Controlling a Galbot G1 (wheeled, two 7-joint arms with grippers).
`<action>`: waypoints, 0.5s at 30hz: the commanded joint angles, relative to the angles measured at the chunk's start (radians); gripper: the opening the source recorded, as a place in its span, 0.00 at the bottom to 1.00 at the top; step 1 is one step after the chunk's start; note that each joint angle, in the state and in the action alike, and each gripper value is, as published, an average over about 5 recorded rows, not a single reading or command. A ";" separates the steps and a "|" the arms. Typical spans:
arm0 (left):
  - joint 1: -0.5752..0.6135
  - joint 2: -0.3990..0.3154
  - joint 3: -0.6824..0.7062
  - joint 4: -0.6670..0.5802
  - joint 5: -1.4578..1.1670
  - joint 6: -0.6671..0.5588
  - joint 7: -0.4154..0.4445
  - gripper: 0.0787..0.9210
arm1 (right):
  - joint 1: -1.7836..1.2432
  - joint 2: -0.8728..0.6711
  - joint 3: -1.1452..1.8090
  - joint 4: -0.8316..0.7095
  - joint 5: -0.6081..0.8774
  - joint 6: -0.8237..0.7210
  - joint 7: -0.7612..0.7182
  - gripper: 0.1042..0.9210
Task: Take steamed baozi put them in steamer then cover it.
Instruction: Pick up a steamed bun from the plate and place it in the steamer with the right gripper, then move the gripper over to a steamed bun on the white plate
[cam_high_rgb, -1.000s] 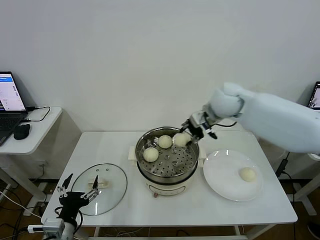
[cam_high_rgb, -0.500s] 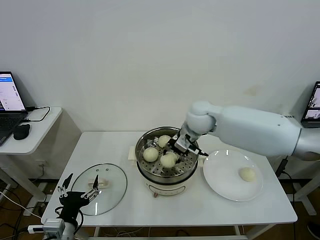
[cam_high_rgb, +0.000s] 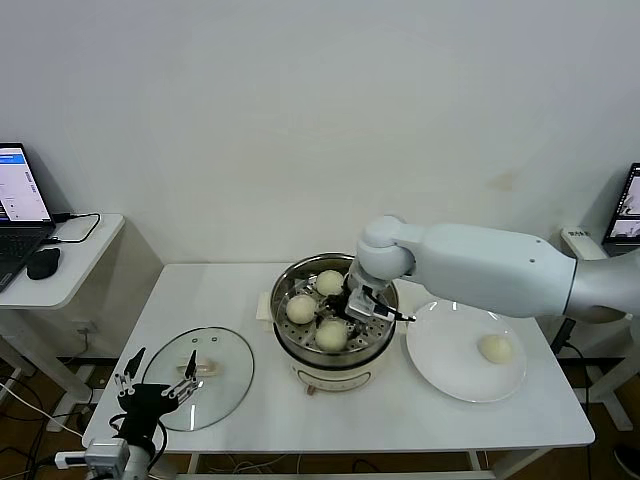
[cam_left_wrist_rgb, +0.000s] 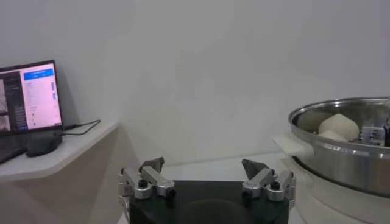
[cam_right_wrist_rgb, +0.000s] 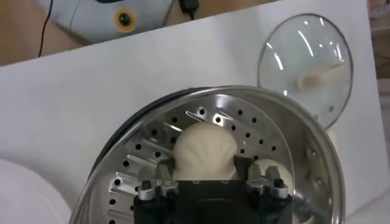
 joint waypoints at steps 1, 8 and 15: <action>-0.004 0.005 0.000 0.002 -0.001 0.001 0.001 0.88 | 0.028 -0.023 0.019 0.008 -0.009 0.043 0.006 0.85; -0.011 0.018 -0.003 0.009 -0.006 0.001 0.002 0.88 | 0.086 -0.163 0.078 0.045 0.144 -0.149 -0.042 0.88; -0.021 0.031 0.005 0.015 -0.010 0.001 0.003 0.88 | 0.099 -0.380 0.127 0.068 0.197 -0.449 -0.098 0.88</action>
